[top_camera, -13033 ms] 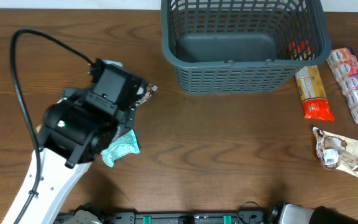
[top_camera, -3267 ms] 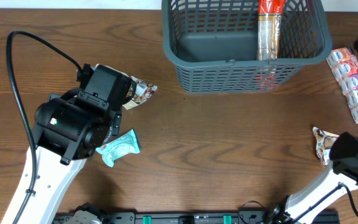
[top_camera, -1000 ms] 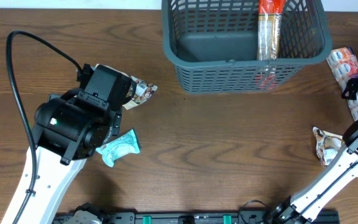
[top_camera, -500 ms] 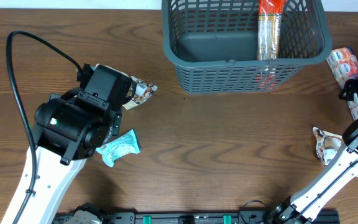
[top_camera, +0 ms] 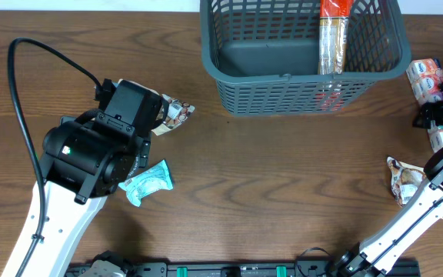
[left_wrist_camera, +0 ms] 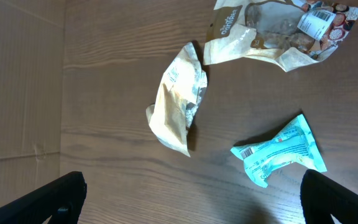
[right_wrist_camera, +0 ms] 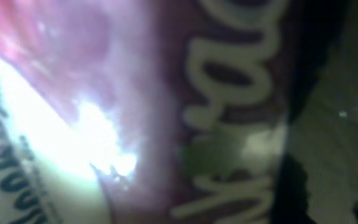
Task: Pack container
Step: 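Close the right gripper on the Kleenex tissue packs and lift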
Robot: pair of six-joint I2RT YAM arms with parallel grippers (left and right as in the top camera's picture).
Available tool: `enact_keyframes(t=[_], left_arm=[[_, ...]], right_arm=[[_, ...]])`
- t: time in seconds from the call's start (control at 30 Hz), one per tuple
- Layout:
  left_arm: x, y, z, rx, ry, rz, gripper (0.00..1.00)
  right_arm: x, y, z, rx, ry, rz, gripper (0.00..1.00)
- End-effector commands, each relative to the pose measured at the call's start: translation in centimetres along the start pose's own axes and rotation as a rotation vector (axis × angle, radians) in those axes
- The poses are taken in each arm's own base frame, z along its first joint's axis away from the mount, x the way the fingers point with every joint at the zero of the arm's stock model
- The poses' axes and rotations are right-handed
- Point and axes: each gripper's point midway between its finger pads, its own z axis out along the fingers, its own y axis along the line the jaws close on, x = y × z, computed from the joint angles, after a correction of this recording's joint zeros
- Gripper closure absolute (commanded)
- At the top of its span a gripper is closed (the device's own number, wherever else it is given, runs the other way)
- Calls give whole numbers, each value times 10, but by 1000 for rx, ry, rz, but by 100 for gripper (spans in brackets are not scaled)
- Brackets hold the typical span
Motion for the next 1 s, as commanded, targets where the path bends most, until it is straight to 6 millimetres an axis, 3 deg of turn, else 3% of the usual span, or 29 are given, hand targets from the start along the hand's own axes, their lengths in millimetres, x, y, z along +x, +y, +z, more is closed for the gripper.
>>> enact_keyframes(t=[0.0,0.07,0.13,0.17,0.37,0.53,0.7,0.83,0.97], left_arm=[[-1,5,-2,-12,-9,2,1],[-1,5,-2,-12,-9,2,1],[-1,5,-2,-12,-9,2,1],[-1,5,-2,-12,-9,2,1],[-1,5,-2,-12,-9,2,1],[-1,5,-2,-12,-10,1,1],[-1,5,-2,-12,-9,2,1],[-1,5,-2,-12,-9,2,1],[-1,5,-2,-11,-10,1,1]], right_arm=[[14,3,19,-16,51,52,47],[13,2,19,-12,44,82,75],[11,1,19,-8,39,108,94],[11,1,19,-6,37,121,99],[1,0,10,9,12,208,99],[-26,-7,-28,37,-62,301,98],[-80,1,-116,-16,-293,301,99],[-112,22,-217,-66,-542,256,98],[-121,62,-323,-161,-800,199,98]])
